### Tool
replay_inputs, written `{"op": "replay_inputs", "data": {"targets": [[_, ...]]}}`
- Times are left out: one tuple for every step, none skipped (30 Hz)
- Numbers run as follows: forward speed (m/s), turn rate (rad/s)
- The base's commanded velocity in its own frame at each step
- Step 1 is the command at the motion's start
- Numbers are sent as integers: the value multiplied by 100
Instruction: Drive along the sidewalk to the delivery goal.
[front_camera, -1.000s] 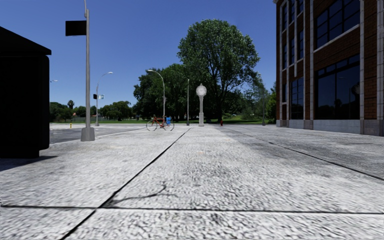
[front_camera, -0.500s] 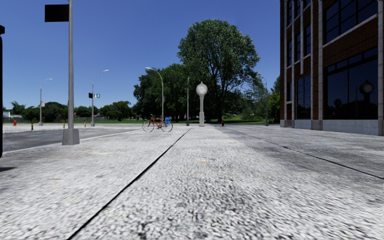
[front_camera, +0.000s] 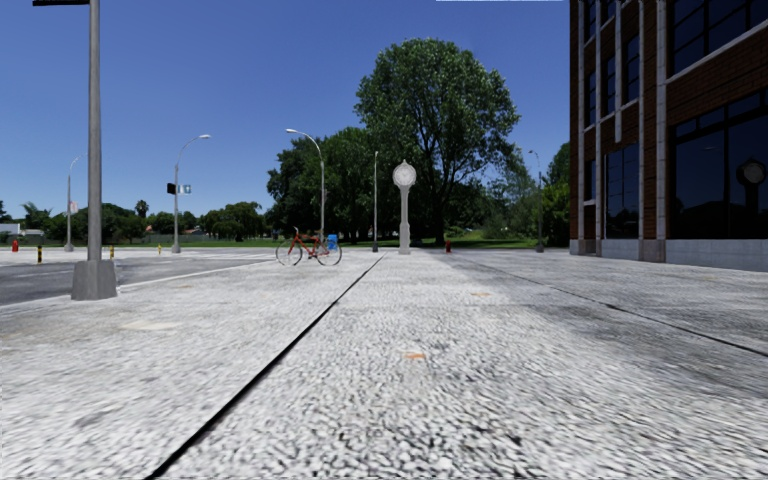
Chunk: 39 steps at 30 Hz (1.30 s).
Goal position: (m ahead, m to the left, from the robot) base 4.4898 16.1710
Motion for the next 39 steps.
{"op": "replay_inputs", "data": {"targets": [[200, 0], [200, 0], [200, 0], [200, 0], [200, 0], [200, 0], [200, 0], [200, 0], [200, 0], [200, 0], [200, 0], [200, 0], [200, 0], [200, 0], [200, 0], [200, 0], [200, 0], [200, 0], [200, 0], [200, 0], [200, 0], [200, 0], [200, 0], [200, 0], [200, 0], [200, 0], [200, 0], [200, 0], [200, 0], [200, 0], [200, 0], [200, 0], [200, 0], [200, 0], [200, 0], [200, 0], [200, 0], [200, 0], [200, 0]]}}
